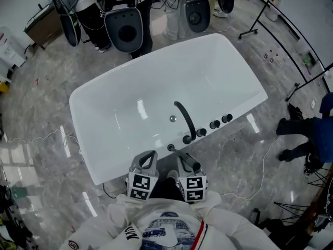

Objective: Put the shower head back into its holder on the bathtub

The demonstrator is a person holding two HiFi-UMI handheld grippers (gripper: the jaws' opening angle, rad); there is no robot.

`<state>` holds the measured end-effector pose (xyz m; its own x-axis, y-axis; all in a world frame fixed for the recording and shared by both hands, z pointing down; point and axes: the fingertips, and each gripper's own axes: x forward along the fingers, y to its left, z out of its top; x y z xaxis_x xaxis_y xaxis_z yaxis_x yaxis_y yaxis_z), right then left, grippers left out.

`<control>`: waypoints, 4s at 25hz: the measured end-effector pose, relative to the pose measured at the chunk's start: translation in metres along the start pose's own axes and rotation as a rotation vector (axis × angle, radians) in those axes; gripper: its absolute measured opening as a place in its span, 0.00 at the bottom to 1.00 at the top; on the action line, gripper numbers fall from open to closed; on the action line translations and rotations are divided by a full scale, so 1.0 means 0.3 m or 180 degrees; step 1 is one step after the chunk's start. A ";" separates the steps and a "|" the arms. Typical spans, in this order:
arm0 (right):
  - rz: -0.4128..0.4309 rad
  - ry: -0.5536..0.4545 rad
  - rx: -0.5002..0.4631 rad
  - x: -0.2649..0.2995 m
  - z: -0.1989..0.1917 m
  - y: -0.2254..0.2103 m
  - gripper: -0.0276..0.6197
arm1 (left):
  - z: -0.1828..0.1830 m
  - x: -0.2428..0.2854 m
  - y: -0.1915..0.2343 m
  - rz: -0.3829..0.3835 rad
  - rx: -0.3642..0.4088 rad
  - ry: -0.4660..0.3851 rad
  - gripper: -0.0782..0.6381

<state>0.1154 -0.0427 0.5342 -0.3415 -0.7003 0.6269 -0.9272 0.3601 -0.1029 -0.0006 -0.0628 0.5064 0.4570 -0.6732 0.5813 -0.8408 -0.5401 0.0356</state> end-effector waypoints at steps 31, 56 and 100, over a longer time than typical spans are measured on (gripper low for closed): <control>-0.0211 0.0309 0.0162 0.150 -0.136 0.010 0.25 | -0.204 0.142 0.067 -0.0329 -0.0078 0.0257 0.11; -0.0292 0.0408 0.0257 0.298 -0.301 0.006 0.25 | -0.359 0.335 0.043 -0.0391 -0.0178 0.0256 0.11; -0.0295 0.0530 0.0243 0.465 -0.408 0.023 0.25 | -0.519 0.466 0.050 -0.0433 -0.0345 0.0366 0.11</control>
<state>0.0802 -0.0625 0.7156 -0.2299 -0.6144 0.7548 -0.9646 0.2466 -0.0930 0.0054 -0.0864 0.7147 0.5375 -0.5324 0.6539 -0.8028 -0.5603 0.2037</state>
